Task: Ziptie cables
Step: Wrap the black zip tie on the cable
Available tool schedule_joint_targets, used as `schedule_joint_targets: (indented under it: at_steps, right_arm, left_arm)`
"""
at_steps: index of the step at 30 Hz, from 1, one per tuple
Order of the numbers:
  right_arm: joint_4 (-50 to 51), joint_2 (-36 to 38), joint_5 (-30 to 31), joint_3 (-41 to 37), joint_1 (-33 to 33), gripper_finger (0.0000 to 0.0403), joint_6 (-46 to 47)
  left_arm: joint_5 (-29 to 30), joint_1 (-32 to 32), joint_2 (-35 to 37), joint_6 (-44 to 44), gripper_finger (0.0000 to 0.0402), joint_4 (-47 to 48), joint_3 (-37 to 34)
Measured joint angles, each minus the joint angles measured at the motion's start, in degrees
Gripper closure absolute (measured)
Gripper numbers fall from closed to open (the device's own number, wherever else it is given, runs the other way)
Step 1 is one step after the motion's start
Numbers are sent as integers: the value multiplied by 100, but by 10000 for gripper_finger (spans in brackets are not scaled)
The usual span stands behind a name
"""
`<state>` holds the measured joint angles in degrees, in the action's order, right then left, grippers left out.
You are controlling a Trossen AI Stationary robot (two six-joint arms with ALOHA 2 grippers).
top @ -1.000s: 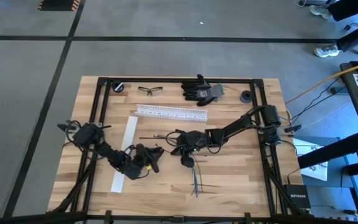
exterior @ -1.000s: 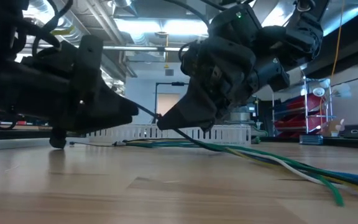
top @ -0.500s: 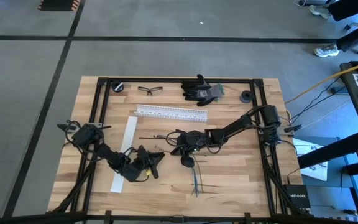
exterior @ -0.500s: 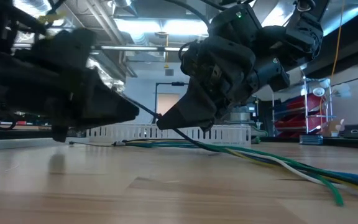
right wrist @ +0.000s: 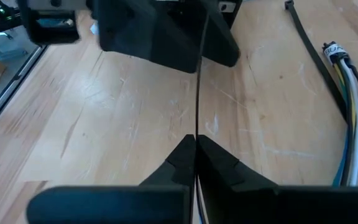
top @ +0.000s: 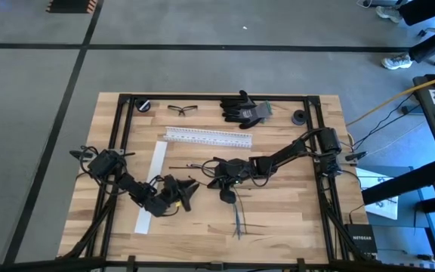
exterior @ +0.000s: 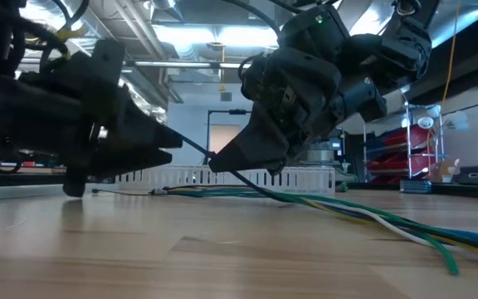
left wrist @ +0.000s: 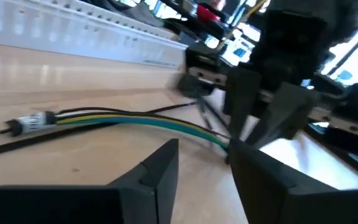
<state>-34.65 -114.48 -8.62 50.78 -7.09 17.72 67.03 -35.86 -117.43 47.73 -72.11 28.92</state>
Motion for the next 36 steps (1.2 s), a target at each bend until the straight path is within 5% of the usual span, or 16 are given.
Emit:
schedule_joint_targets:
  at_steps: [17, 36]
  right_arm:
    - [2, 0, 0, 2, 0, 403, -17]
    - [7, 0, 9, 4, 0, 402, -13]
  left_arm:
    - [-221, 321, -2, -947, 296, -403, 1]
    - [-198, 292, -4, -2187, 399, -802, 84]
